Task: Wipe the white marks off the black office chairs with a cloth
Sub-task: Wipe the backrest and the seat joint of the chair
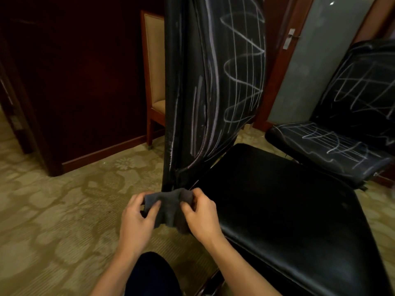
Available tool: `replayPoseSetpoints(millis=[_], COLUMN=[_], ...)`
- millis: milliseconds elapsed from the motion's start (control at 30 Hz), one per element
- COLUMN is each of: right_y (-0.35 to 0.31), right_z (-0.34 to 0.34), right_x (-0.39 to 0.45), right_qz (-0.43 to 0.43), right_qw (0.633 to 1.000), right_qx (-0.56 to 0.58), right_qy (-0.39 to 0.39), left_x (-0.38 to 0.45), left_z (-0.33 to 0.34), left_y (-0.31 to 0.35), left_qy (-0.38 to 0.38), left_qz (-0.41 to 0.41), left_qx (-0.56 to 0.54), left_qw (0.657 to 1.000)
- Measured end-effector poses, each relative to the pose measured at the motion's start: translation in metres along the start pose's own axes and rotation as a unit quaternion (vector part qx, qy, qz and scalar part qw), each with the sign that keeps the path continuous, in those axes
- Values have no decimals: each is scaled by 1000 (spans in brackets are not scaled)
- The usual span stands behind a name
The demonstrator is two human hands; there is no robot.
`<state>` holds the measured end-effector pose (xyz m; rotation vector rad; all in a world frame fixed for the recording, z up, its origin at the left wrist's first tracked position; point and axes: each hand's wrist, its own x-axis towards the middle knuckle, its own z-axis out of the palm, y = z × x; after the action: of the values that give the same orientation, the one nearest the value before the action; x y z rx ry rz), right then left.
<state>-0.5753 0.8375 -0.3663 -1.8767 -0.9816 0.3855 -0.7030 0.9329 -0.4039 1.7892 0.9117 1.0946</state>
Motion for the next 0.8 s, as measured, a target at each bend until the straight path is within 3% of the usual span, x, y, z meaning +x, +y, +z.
replayPoseSetpoints(millis=[200,333,400,600,800], right_y=[4,-7,-10,-13,0], right_z=[4,6,13,26,36], right_x=[-9,1,1,4,7], right_qz=[-15,13,9,-40,11], right_qw=[999,991,994,987,991], right_qx=[-33,-121,-89,80,64], right_qy=[25,51,67,135,117], left_x=[-7,-5,-4,7,14], left_z=[0,-3,-4,-14,-15], left_y=[-3,-5,-3,23,28], left_qy=[27,-21,-36,-39,-90], left_qz=[68,25,4,54,43], left_qx=[86,21,-21,-48,-55], left_qw=[994,999,999,997,993])
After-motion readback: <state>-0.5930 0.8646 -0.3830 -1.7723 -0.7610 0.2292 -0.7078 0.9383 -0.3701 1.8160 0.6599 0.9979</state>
